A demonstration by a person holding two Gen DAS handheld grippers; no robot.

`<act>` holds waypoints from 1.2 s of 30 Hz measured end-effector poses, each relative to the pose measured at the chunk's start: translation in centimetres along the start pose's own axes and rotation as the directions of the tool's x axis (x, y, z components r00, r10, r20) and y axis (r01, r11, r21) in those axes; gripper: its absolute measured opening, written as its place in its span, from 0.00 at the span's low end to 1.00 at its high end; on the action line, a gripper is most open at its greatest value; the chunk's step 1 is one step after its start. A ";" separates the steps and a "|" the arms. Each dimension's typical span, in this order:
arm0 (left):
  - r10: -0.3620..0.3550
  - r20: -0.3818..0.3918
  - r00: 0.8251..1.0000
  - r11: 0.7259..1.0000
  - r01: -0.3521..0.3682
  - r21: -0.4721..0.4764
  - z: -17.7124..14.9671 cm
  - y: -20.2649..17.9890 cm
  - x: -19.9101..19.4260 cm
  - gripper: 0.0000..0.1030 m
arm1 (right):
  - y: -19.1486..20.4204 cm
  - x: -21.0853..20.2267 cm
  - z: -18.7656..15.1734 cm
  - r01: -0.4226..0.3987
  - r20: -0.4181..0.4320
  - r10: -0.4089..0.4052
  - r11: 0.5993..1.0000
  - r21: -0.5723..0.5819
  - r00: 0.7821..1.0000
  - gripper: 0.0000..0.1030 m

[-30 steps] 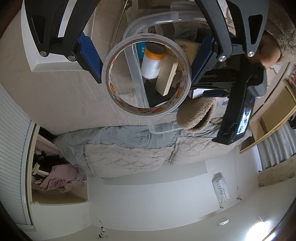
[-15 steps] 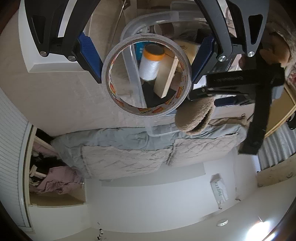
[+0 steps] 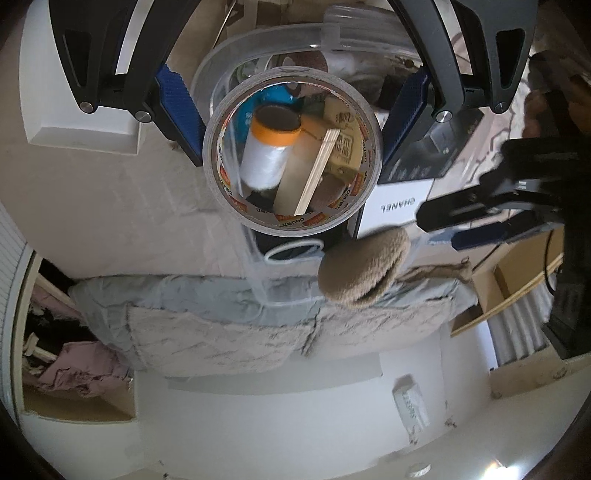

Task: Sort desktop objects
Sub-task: 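Lower the white tape roll into the box with the right gripper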

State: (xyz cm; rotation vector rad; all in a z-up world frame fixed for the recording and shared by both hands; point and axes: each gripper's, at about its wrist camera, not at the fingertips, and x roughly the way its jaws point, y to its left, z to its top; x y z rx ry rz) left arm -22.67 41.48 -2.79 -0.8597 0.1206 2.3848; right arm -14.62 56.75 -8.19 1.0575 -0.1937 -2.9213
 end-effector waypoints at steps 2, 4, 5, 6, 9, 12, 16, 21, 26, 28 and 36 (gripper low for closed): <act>0.002 0.004 1.000 1.000 -0.002 0.003 -0.4 -0.1 -0.2 0.89 | 0.0 0.6 -0.3 -0.017 -0.028 0.017 1.000 -0.001 0.999 0.88; 0.000 0.006 1.000 1.000 0.000 0.002 -0.8 -0.1 -0.4 0.89 | 0.2 1.1 -0.4 -0.021 -0.052 0.020 1.000 -0.012 0.998 0.88; -0.002 0.006 1.000 1.000 0.002 0.001 -0.9 -0.1 -0.5 0.89 | 0.4 1.3 -0.6 -0.019 -0.066 0.017 1.000 -0.024 0.998 0.88; -0.003 0.005 1.000 1.000 0.003 -0.001 -1.0 -0.1 -0.5 0.89 | 0.5 1.5 -0.6 -0.019 -0.072 0.017 0.999 -0.031 0.997 0.88; -0.003 0.000 1.000 1.000 0.003 -0.001 -1.1 -0.1 -0.5 0.89 | 1.2 1.8 -0.9 -0.038 -0.090 0.032 0.998 -0.059 0.995 0.88; 0.004 0.004 1.000 1.000 -0.004 -0.004 -1.0 0.1 -0.8 0.89 | 2.0 2.1 -1.0 -0.049 -0.099 0.040 0.995 -0.088 0.994 0.88; 0.009 0.011 1.000 1.000 -0.009 -0.012 -1.0 0.3 -1.1 0.89 | 2.2 2.5 -1.2 -0.052 -0.112 0.040 0.993 -0.102 0.993 0.88; 0.019 0.006 1.000 1.000 -0.019 -0.015 -1.3 0.5 -1.0 0.89 | 2.4 2.8 -1.5 -0.049 -0.132 0.033 0.992 -0.116 0.991 0.88; 0.025 -0.004 1.000 1.000 -0.025 -0.017 -1.7 0.8 -0.8 0.89 | 3.0 3.0 -1.6 -0.034 -0.158 0.010 0.988 -0.150 0.987 0.88; 0.026 -0.005 1.000 1.000 -0.026 -0.018 -1.7 0.9 -0.8 0.89 | 3.2 3.1 -1.7 -0.034 -0.168 0.007 0.987 -0.158 0.986 0.88; 0.034 -0.004 0.999 0.999 -0.034 -0.016 -1.7 1.1 -0.9 0.89 | 3.4 3.1 -1.7 -0.030 -0.186 -0.003 0.984 -0.173 0.983 0.88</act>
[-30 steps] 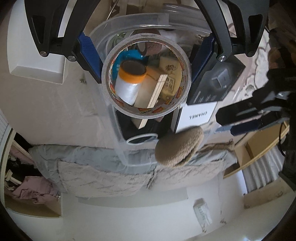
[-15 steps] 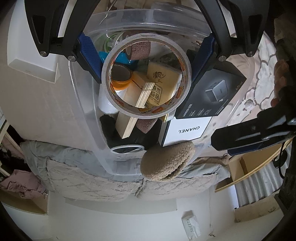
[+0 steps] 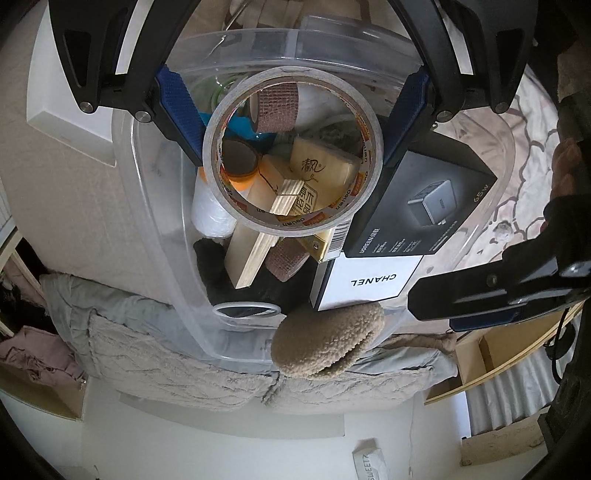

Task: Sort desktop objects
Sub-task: 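Lower the white tape roll into the box with the right gripper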

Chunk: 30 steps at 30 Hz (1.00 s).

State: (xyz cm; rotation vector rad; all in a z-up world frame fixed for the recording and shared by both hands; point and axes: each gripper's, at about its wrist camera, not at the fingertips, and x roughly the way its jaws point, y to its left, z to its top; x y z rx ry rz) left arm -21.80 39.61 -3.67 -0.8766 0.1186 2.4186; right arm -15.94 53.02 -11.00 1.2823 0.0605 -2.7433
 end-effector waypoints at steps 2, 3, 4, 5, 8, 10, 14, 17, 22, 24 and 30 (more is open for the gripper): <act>0.001 0.000 1.000 1.000 -0.001 0.000 0.0 0.0 0.0 0.89 | 0.0 0.0 0.0 -0.003 -0.008 0.003 1.000 0.000 1.000 0.88; 0.003 -0.001 1.000 1.000 -0.003 0.000 0.0 0.0 -0.1 0.89 | 0.0 0.0 0.0 -0.006 -0.011 0.006 1.000 -0.002 1.000 0.88; 0.003 -0.002 1.000 1.000 -0.003 0.000 0.0 0.1 0.0 0.89 | 0.0 0.0 0.1 -0.007 -0.015 0.007 1.000 -0.008 1.000 0.88; 0.004 -0.003 1.000 1.000 -0.004 -0.001 0.0 0.1 0.0 0.89 | 0.0 0.0 0.1 -0.008 -0.020 0.007 1.000 -0.015 1.000 0.88; 0.005 -0.002 1.000 1.000 -0.005 -0.004 -0.1 0.3 -0.1 0.89 | -0.1 -0.4 0.1 -0.027 -0.028 0.026 1.000 -0.011 0.999 0.88; 0.004 -0.001 1.000 1.000 -0.004 -0.005 -0.1 0.3 -0.1 0.89 | -0.2 -0.6 0.2 -0.036 -0.028 0.036 0.999 0.006 0.999 0.88; 0.005 -0.001 1.000 1.000 -0.005 -0.005 -0.1 0.3 -0.1 0.89 | -0.5 -1.2 0.4 -0.044 -0.005 0.044 0.999 0.016 0.999 0.88; 0.005 0.001 1.000 1.000 -0.005 -0.005 -0.1 0.4 -0.2 0.89 | -1.1 -2.0 0.7 -0.040 0.056 0.037 0.998 0.051 0.998 0.88; 0.008 0.002 1.000 1.000 -0.008 -0.005 -0.1 0.8 -0.3 0.89 | -2.7 -2.4 1.2 -0.058 0.135 0.041 0.990 0.126 0.990 0.71; 0.012 0.003 1.000 1.000 -0.012 -0.004 -0.1 1.0 -0.3 0.89 | -3.2 -2.0 1.4 -0.071 0.133 0.051 0.987 0.147 0.990 0.54; 0.014 -0.003 1.000 1.000 -0.014 -0.011 -0.2 1.3 0.0 0.89 | -3.4 -0.6 1.5 -0.077 0.109 0.063 0.989 0.130 0.992 0.40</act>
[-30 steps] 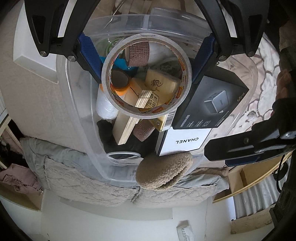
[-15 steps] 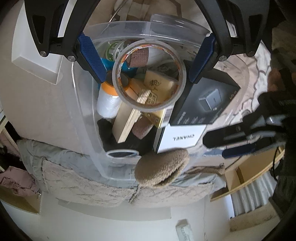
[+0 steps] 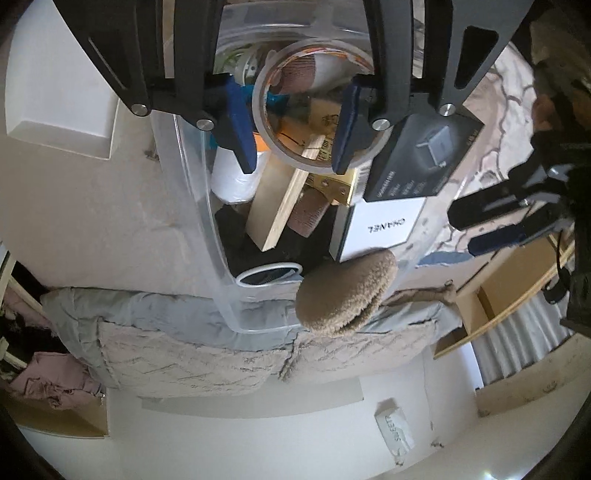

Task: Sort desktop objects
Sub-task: 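Lower the white tape roll into the box with the right gripper, then open the right gripper to release the tape roll inside the box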

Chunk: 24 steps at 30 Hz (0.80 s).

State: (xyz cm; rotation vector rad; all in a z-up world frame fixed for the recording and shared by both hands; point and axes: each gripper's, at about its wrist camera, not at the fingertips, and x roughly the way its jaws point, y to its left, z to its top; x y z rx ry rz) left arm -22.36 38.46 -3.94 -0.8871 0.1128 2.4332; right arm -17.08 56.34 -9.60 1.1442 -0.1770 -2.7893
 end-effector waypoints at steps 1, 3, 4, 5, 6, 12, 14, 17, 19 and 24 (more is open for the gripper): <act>0.000 -0.002 1.000 1.000 0.000 -0.002 -0.1 0.0 0.0 0.89 | -0.1 0.2 -0.1 0.001 -0.006 -0.001 1.000 0.002 1.000 0.40; -0.003 -0.006 1.000 1.000 0.003 -0.006 -0.2 0.4 0.1 0.89 | -0.3 0.3 -0.2 0.003 -0.015 -0.003 1.000 -0.001 1.000 0.40; -0.005 -0.007 1.000 1.000 0.004 -0.006 -0.3 0.4 0.0 0.89 | -0.3 0.2 -0.3 0.004 -0.020 -0.004 1.000 -0.005 1.000 0.40; -0.006 -0.010 1.000 1.000 0.006 -0.003 -0.4 0.5 -0.1 0.89 | -0.2 0.2 -0.5 0.011 -0.028 -0.012 1.000 -0.016 1.000 0.40; -0.005 -0.010 1.000 1.000 0.006 0.004 -0.4 0.7 -0.2 0.89 | -0.2 0.2 -0.6 0.022 -0.033 -0.023 0.999 -0.028 0.999 0.40; -0.008 -0.005 1.000 0.999 0.009 0.045 -1.0 1.7 -1.2 0.89 | 1.5 1.3 -1.6 0.134 -0.027 -0.140 0.977 -0.165 0.990 0.36; -0.007 -0.009 1.000 0.998 0.008 0.055 -1.4 2.0 -1.3 0.89 | 1.7 1.5 -1.6 0.138 -0.028 -0.145 0.973 -0.185 0.989 0.27; -0.007 -0.024 1.000 0.998 0.008 0.063 -2.3 2.4 -1.2 0.89 | 1.5 1.4 -1.5 0.161 -0.028 -0.169 0.968 -0.191 0.985 0.14; -0.012 -0.032 0.999 0.998 0.014 0.057 -2.8 2.7 -1.2 0.89 | 1.6 1.0 -1.5 0.172 -0.018 -0.179 0.964 -0.205 0.984 0.12; -0.026 -0.045 0.999 0.999 0.028 0.032 -3.3 3.4 -1.1 0.89 | 3.1 -1.1 -2.0 0.210 -0.008 -0.225 0.923 -0.322 0.974 0.09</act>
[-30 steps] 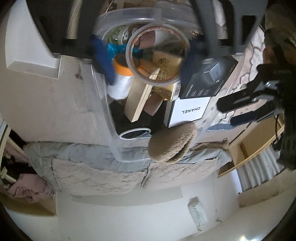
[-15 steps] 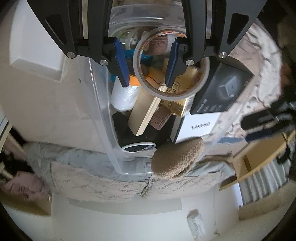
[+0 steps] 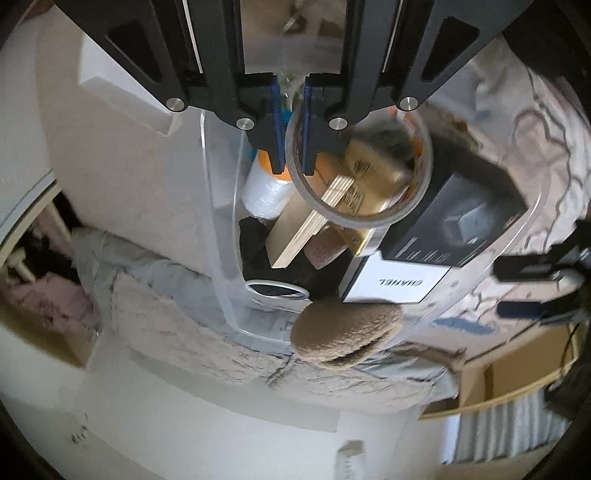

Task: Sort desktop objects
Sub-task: 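Open the right gripper to release the tape roll inside the box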

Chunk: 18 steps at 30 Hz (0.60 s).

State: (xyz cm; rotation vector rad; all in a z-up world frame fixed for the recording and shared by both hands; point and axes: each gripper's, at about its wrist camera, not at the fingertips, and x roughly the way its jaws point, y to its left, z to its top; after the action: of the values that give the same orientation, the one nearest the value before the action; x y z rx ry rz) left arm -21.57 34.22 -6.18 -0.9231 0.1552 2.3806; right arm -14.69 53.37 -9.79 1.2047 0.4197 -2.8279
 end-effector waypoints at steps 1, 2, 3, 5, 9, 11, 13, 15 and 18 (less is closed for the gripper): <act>-0.005 0.001 1.000 1.000 0.005 -0.004 0.0 0.0 -0.1 0.89 | 0.1 -0.5 0.0 0.002 -0.004 -0.002 1.000 -0.015 1.000 0.09; -0.011 0.003 1.000 1.000 0.011 -0.008 0.1 0.0 -0.2 0.89 | 0.2 -1.1 -0.1 0.001 -0.011 -0.002 1.000 -0.031 1.000 0.09; -0.017 0.007 1.000 1.000 0.017 -0.012 0.1 0.0 -0.4 0.89 | 0.3 -1.3 -0.1 0.001 -0.015 -0.002 0.999 -0.039 1.000 0.09; -0.028 0.013 1.000 1.000 0.028 -0.015 0.2 -0.1 -0.7 0.89 | 0.5 -1.8 -0.3 0.001 -0.033 -0.003 0.998 -0.057 0.999 0.09; -0.036 0.024 0.999 0.999 0.036 -0.005 0.3 -0.6 -1.6 0.89 | 0.8 -2.0 -0.4 0.001 -0.067 -0.005 0.998 -0.067 0.998 0.09; -0.031 0.034 0.999 1.000 0.031 0.002 0.3 -0.6 -2.3 0.89 | 0.6 -1.6 -0.3 -0.007 -0.108 0.001 0.998 -0.061 0.994 0.09; -0.029 0.042 0.999 1.000 0.029 0.002 0.3 -0.3 -3.0 0.89 | 0.3 -1.4 -0.1 -0.014 -0.131 0.009 0.999 -0.040 0.991 0.09; -0.026 0.046 0.999 1.000 0.026 0.001 0.2 0.1 -3.6 0.89 | 0.2 -1.7 0.0 -0.013 -0.141 0.010 1.000 -0.021 0.990 0.09; -0.013 0.051 0.999 1.000 0.013 -0.005 0.1 0.9 -4.2 0.89 | 0.2 -2.3 0.3 -0.001 -0.142 -0.001 1.000 -0.015 0.990 0.09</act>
State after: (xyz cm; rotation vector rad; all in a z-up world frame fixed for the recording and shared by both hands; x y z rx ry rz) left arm -19.58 31.51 -3.48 -0.8622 0.1231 2.3913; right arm -13.26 52.94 -7.98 1.4088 0.4461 -2.7432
